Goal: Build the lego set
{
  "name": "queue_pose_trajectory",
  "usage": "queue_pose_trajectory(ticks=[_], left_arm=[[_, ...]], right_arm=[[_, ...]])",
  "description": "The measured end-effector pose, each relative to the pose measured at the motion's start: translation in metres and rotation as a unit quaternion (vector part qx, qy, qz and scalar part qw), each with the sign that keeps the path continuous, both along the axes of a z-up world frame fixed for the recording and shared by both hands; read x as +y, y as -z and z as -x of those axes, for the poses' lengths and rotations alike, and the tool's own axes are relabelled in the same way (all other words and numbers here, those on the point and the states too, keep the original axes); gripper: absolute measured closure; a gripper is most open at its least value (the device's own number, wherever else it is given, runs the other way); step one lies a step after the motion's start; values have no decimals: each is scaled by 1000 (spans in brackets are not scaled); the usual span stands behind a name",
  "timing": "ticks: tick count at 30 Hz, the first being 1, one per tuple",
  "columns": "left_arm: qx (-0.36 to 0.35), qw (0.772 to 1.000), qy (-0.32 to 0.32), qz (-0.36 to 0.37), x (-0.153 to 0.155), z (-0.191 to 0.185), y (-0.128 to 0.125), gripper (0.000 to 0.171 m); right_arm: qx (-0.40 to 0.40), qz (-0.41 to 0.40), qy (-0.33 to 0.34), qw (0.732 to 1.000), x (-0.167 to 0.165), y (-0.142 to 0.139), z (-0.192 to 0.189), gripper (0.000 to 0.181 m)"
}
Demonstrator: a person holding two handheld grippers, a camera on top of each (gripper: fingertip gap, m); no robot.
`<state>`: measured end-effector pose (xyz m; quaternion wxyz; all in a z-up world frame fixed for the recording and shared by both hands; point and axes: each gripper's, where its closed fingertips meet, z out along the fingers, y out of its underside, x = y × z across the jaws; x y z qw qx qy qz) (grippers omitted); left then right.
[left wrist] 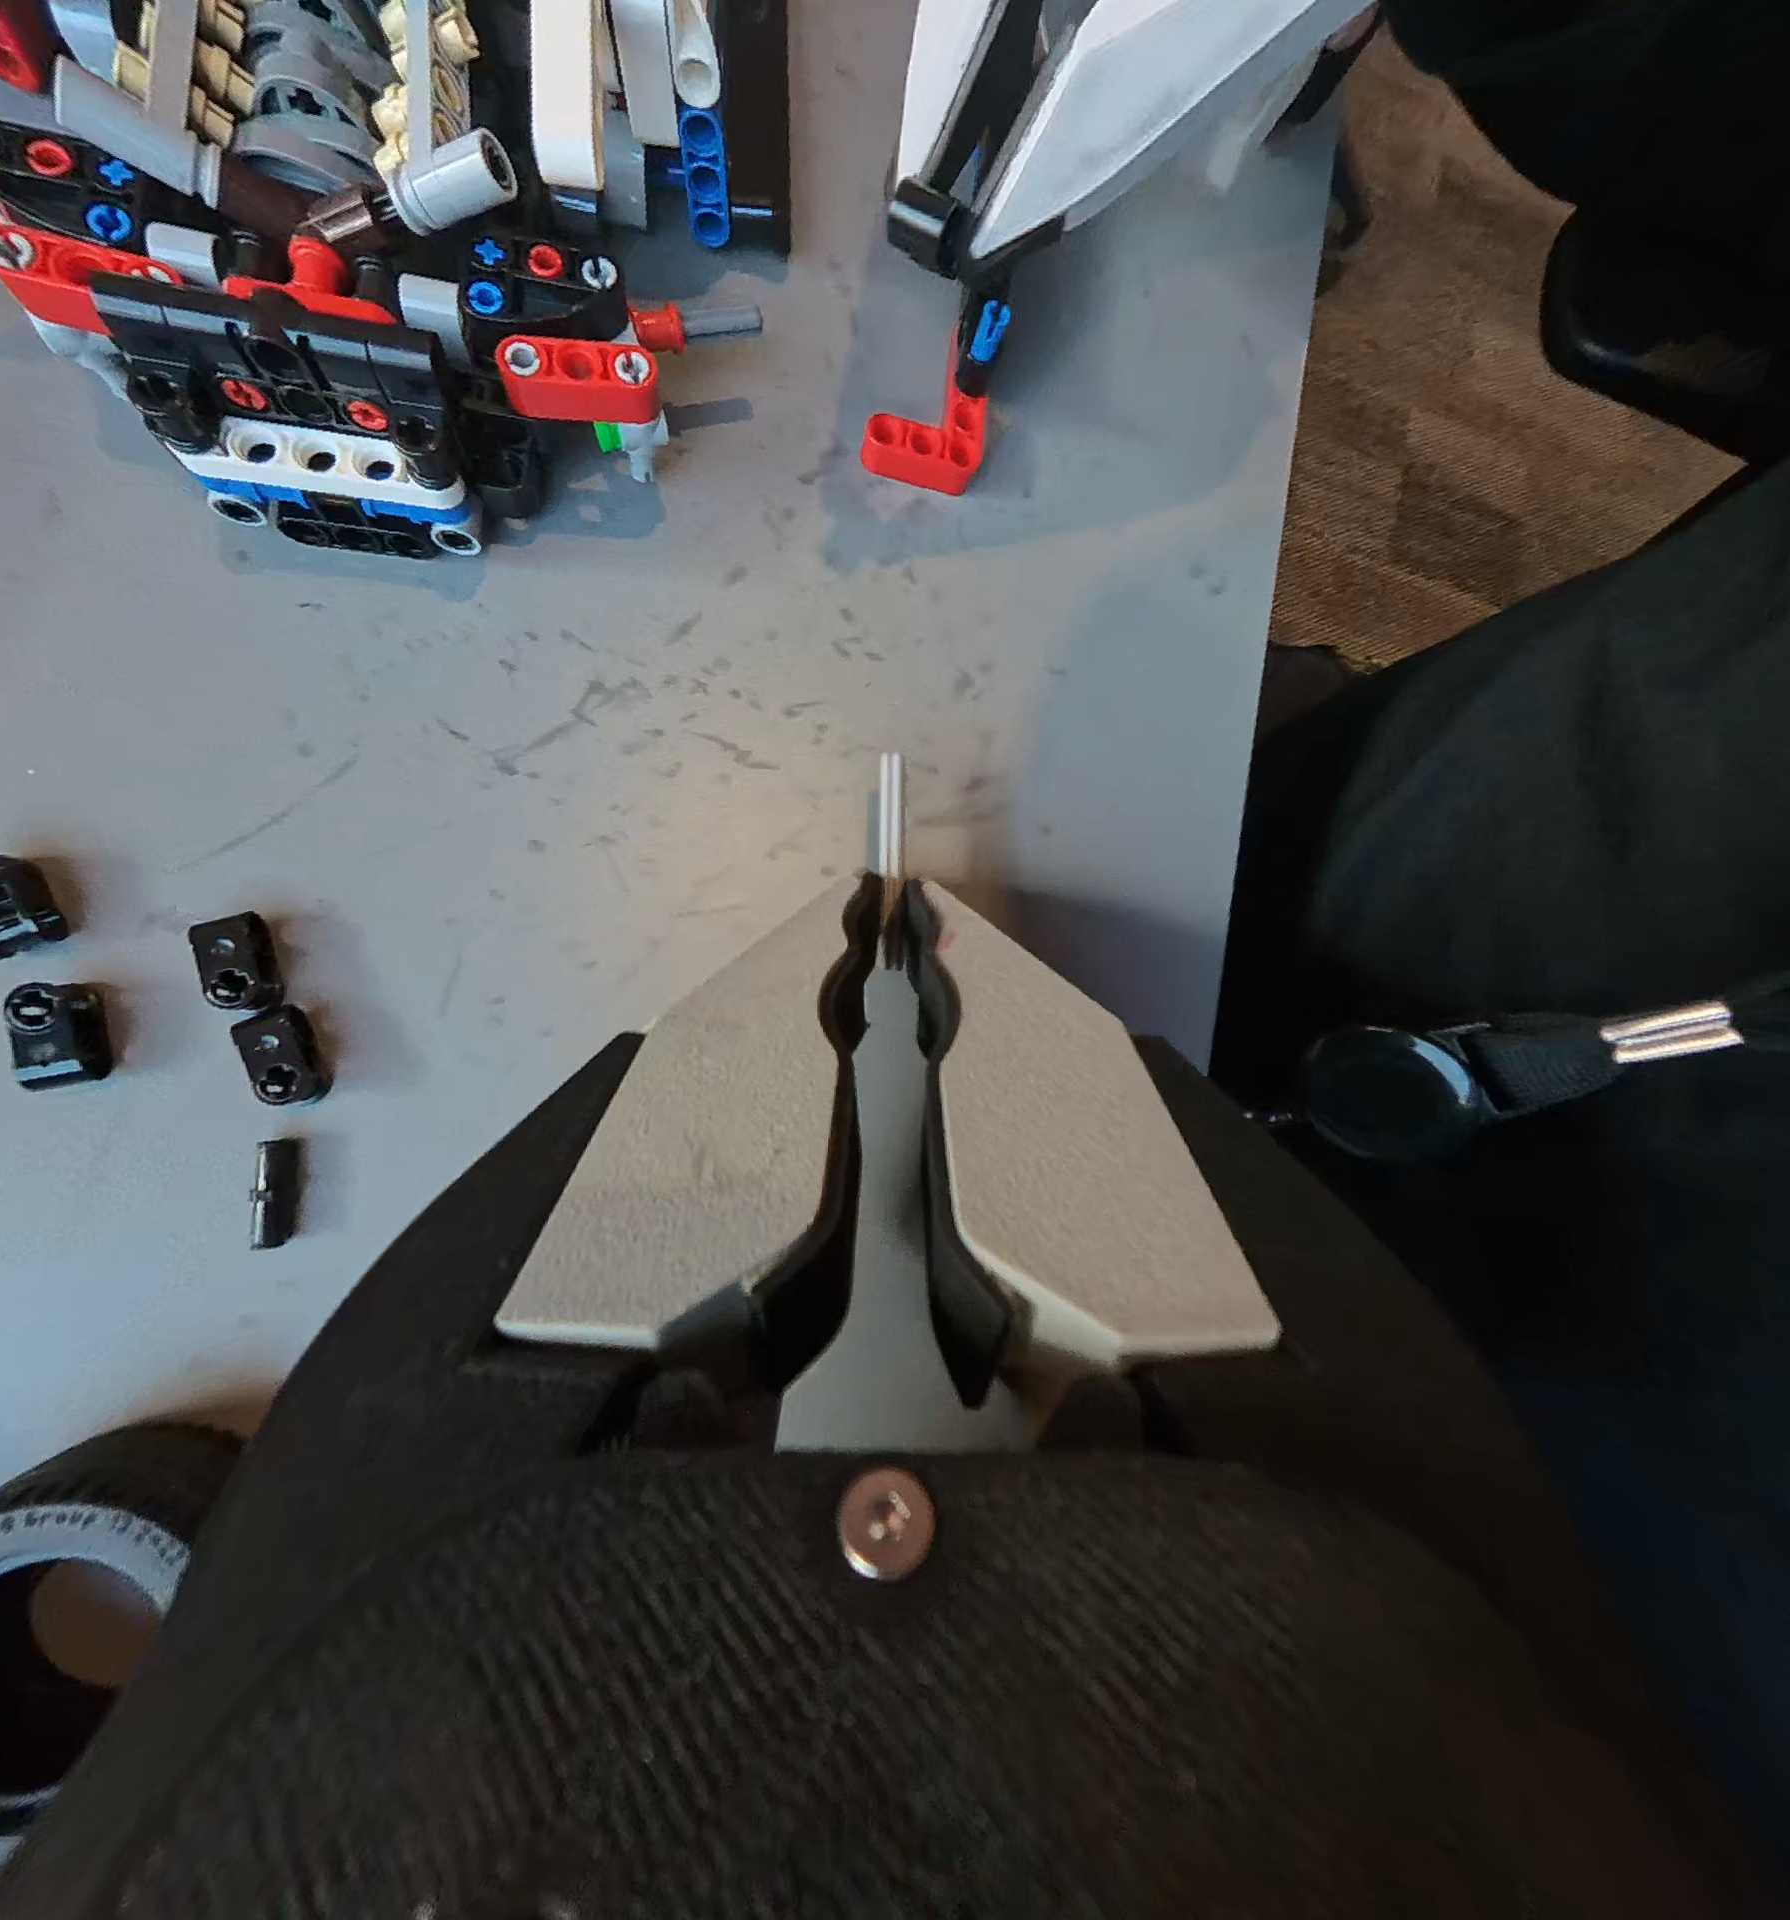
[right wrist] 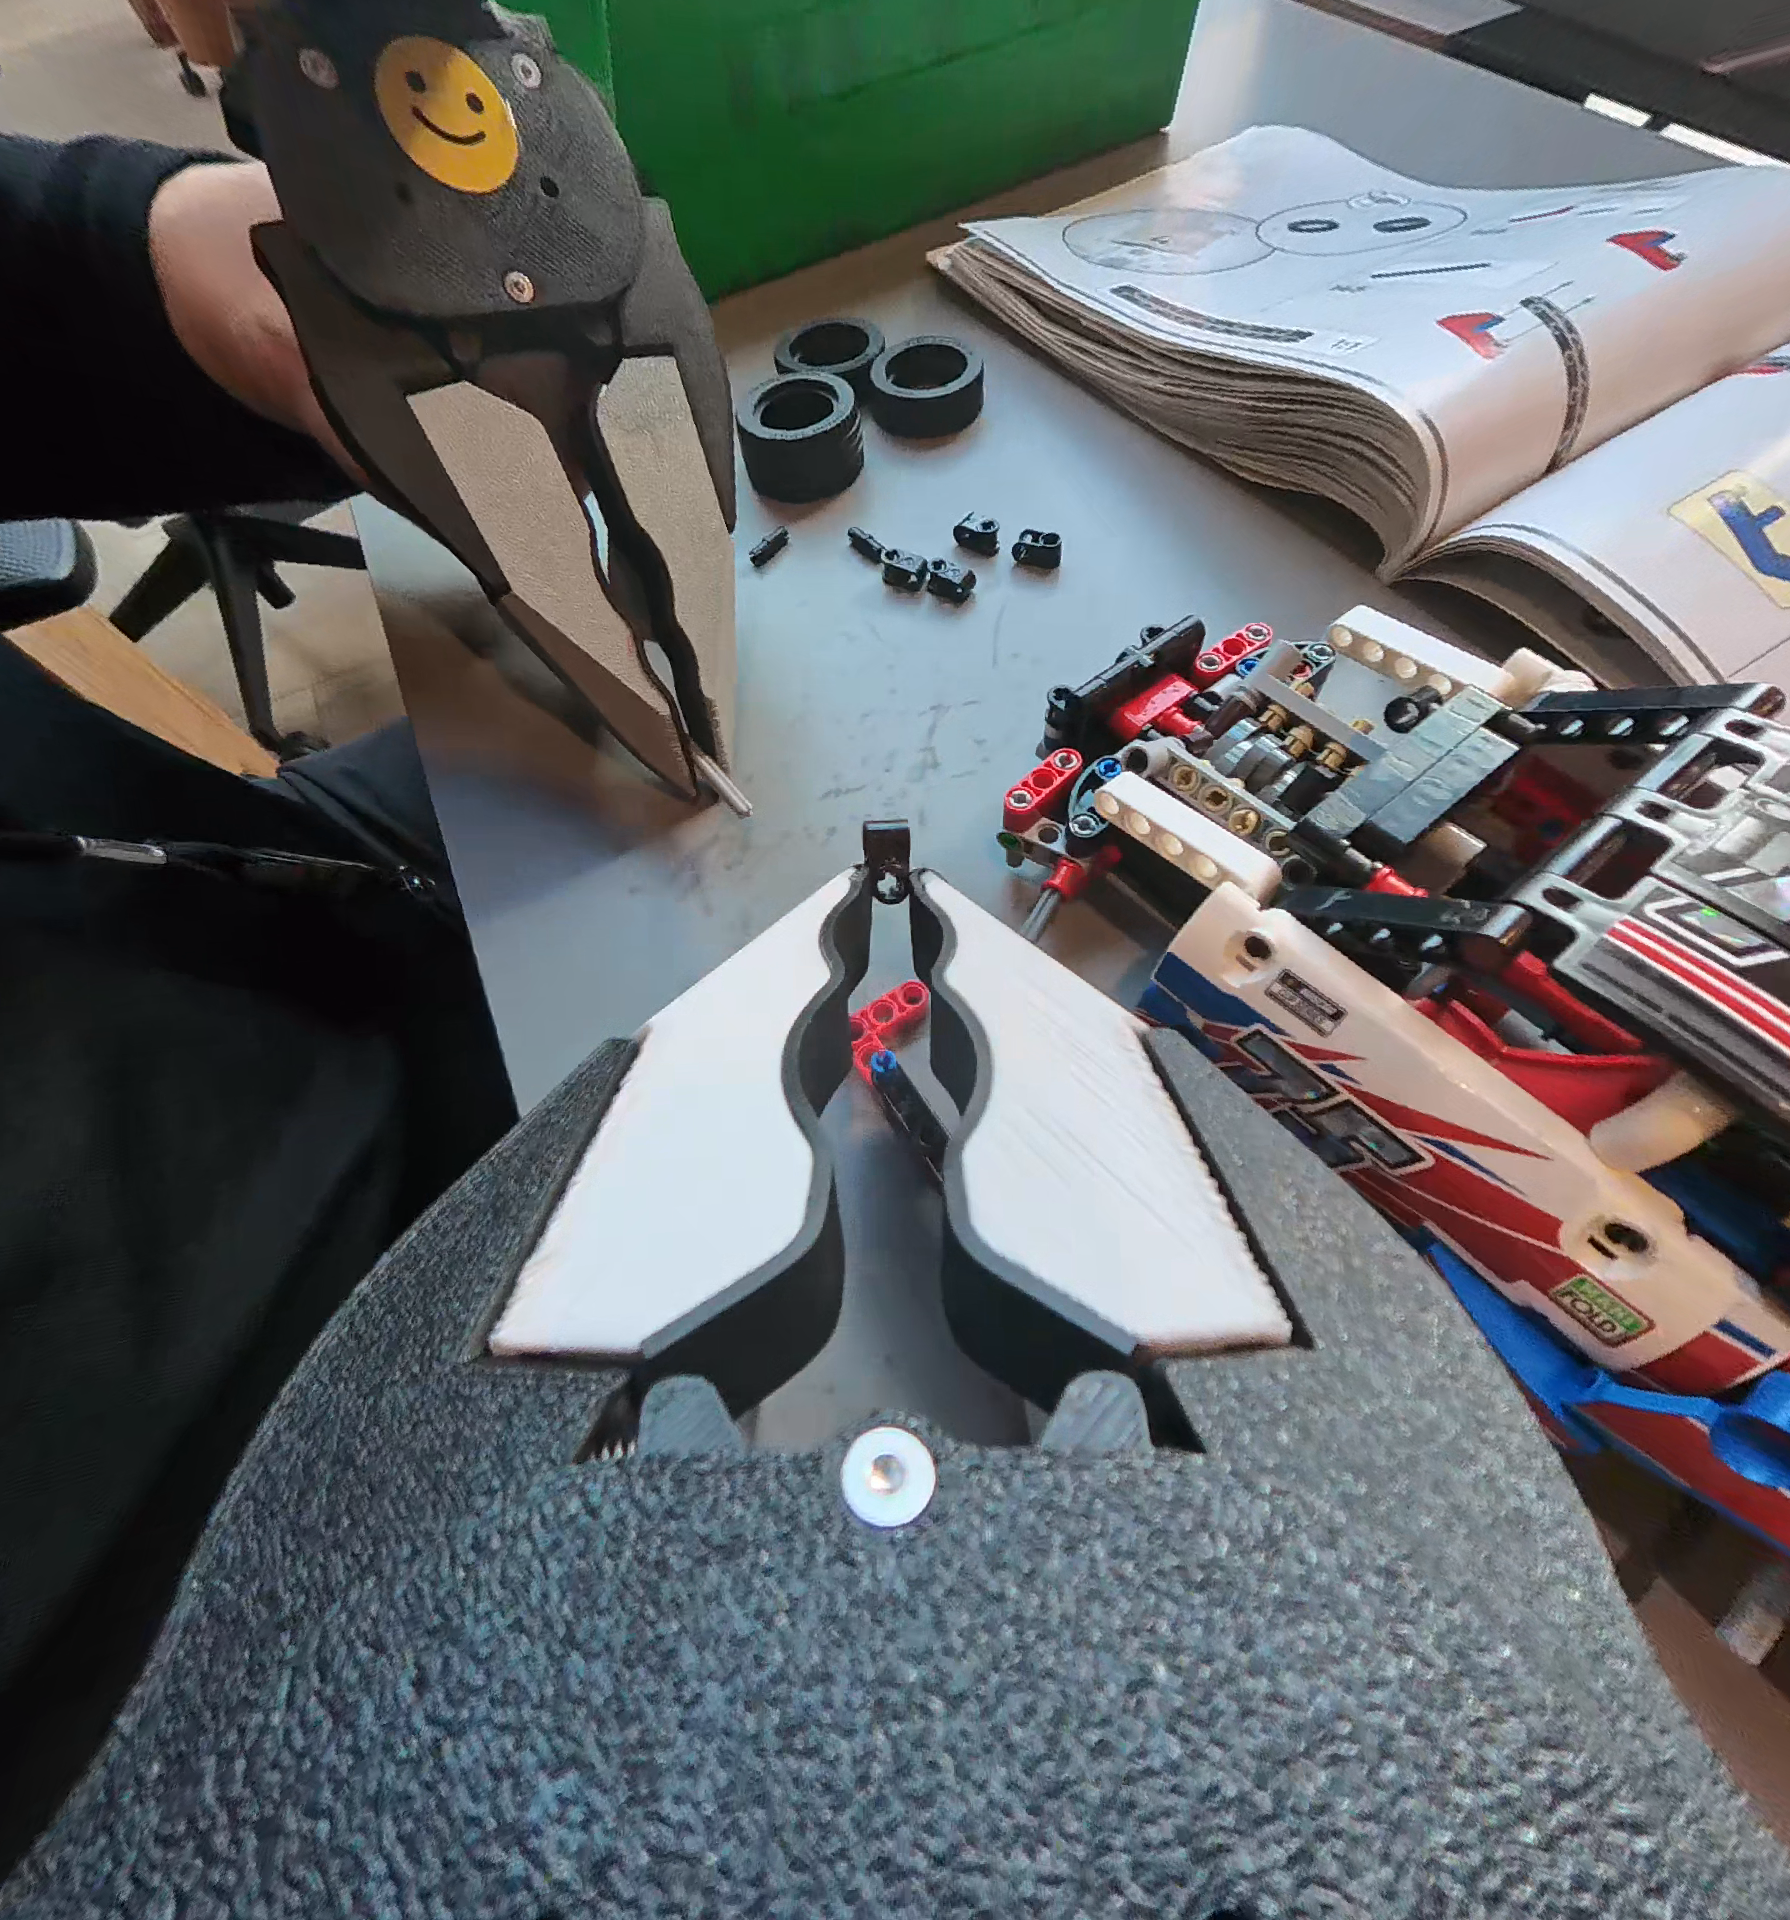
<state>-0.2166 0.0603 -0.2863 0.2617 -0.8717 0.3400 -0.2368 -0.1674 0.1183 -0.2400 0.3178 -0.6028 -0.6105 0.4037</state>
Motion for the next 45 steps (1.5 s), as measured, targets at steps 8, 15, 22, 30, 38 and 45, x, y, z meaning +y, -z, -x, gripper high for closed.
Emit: queue_pose_trajectory(ticks=[8,15,22,30,38,45], left_arm=[[14,1000,12,-23,-2,2,0,165],[28,998,28,-56,-3,4,-3,161],[10,989,44,-140,3,-2,-29,155],[98,960,108,-239,8,-9,-37,166],[-27,994,24,-107,11,-14,-33,168],[-185,982,-38,23,20,-11,-56,162]], right_arm=[[-43,-17,-24,999,-16,12,8,175],[-48,5,-23,999,-25,10,17,175],[-38,85,-31,995,-35,3,26,175],[-48,125,-51,990,-41,3,28,175],[-41,-34,-67,996,-35,7,24,175],[45,-298,-61,951,-15,-18,27,175]])
